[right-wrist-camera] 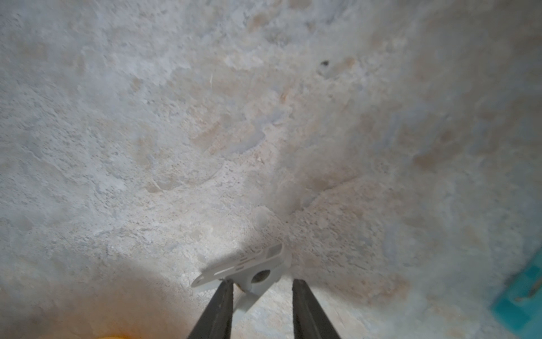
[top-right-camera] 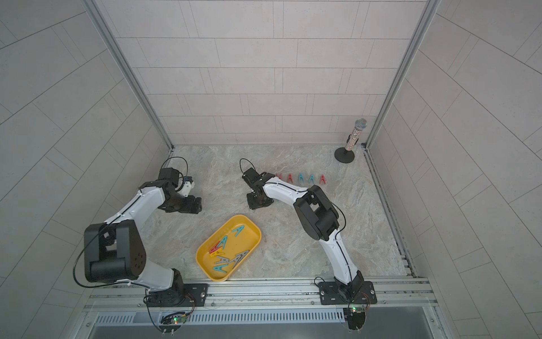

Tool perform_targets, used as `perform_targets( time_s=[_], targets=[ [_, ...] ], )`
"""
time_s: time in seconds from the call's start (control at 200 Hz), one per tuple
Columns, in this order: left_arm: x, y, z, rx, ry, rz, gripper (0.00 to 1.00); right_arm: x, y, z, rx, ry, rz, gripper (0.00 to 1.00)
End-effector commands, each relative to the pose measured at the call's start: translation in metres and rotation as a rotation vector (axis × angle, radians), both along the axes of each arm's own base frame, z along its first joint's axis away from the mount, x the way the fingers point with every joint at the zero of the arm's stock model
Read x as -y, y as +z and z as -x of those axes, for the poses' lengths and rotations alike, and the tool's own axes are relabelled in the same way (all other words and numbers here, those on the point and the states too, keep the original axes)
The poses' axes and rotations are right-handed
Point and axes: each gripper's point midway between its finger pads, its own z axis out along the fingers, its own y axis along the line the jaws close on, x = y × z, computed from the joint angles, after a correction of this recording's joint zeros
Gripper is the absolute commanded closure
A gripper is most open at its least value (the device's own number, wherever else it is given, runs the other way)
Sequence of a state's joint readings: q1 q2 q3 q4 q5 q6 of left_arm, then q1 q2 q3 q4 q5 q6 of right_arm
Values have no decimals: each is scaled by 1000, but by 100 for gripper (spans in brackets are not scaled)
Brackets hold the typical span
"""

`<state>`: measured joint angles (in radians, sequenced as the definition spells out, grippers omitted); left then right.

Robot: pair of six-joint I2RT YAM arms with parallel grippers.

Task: Take the clothespins out of the storage box
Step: Pick up the clothespin from the center of the board.

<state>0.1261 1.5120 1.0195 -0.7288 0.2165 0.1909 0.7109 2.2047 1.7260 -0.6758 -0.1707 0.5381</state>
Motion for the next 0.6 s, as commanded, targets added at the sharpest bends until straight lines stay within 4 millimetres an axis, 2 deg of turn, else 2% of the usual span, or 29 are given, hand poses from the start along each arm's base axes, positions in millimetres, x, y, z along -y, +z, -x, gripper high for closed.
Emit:
perform_targets(
  time_s=[0.0, 0.195, 0.405, 0.595],
  targets=[
    [2, 5, 1, 16, 2, 5, 5, 18, -24, 6, -34, -21, 90, 66],
    [3, 7, 2, 21, 0, 6, 5, 28, -18, 7, -16, -35, 110, 70],
    [3, 9, 1, 27, 0, 8, 5, 44, 0, 5, 15, -33, 122, 70],
    [4, 10, 1, 30, 1, 12, 5, 50, 6, 9, -3, 1, 123, 70]
  ],
)
